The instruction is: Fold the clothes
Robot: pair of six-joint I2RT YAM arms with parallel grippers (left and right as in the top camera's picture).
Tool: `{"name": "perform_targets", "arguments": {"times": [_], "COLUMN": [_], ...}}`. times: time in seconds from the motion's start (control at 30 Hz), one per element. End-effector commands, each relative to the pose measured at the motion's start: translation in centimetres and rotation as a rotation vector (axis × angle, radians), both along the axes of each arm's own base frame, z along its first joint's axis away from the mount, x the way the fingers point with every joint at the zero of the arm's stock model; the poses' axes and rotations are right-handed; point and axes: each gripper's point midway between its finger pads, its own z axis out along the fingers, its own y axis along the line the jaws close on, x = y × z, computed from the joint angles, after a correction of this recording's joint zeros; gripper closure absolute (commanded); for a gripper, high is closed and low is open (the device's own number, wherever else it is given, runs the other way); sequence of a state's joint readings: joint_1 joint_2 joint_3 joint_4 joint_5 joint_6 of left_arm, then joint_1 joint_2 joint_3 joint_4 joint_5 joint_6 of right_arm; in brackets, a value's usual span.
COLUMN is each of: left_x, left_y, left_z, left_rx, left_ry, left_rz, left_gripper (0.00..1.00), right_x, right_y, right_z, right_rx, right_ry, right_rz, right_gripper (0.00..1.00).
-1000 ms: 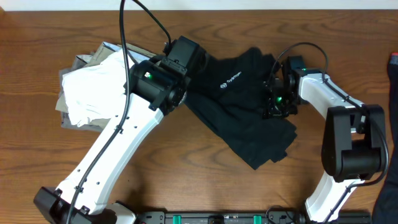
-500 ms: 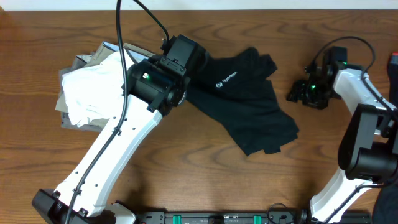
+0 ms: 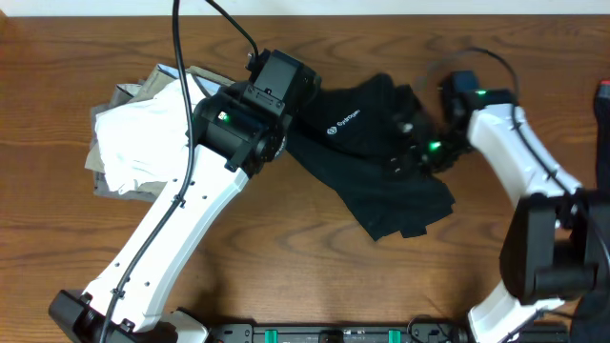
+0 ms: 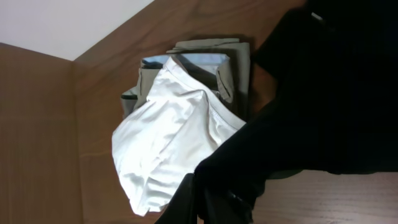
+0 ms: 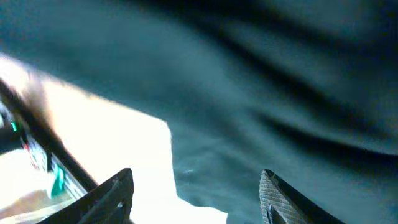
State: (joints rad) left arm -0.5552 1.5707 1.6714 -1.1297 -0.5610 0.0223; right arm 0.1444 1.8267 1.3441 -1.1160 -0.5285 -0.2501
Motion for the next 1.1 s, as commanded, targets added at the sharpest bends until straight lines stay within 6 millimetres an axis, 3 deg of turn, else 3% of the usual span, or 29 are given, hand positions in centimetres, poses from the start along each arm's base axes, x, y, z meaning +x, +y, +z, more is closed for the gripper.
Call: {"name": "perform_targets", "arguments": {"times": [0.0,0.2,0.3,0.43,0.63,0.83,1.07], "left_x": [0.2,0.2,0.2,0.2,0.2,0.2,0.2], "left_y": [0.8,0.8,0.8,0.8,0.8,0.8,0.8], "left_z": [2.3,2.2,2.2,2.2,2.3,2.3,2.3], "left_rx": [-0.024,-0.022,-0.023,-0.022,-0.023,-0.023,-0.023], "left_ry": [-0.075,-0.074,-0.075,-0.074,-0.075,-0.075,-0.076], "left_rz": [0.038,0.038,0.038,0.038,0.038,0.038,0.038], "left_gripper": [0.94,0.94,0.94,0.94,0.93,0.93,0.93], "right_x": [-2.0,-5.2,-6.1,-7.8,-8.3,-7.6,-4.8], "right_y": [1.3,3.9,3.0,2.7,1.8,1.9,1.6], "right_z": [-1.0,-3.8,-5.6,-7.4,-9.0,-8.1,-3.1], "right_rx": [-0.186,-0.315,-0.426,-0.449,-0.531,-0.520,-0.385], "right_ry": [-0.009,0.000,0.000,0.036,0.012,-0.025,-0.137], "right_rz": [0.110,0.176,0.134,0.106,0.050,0.041,-0.051], "right_gripper": [0.37,0.38,0.34,0.34,0.48,0.67,0.82]}}
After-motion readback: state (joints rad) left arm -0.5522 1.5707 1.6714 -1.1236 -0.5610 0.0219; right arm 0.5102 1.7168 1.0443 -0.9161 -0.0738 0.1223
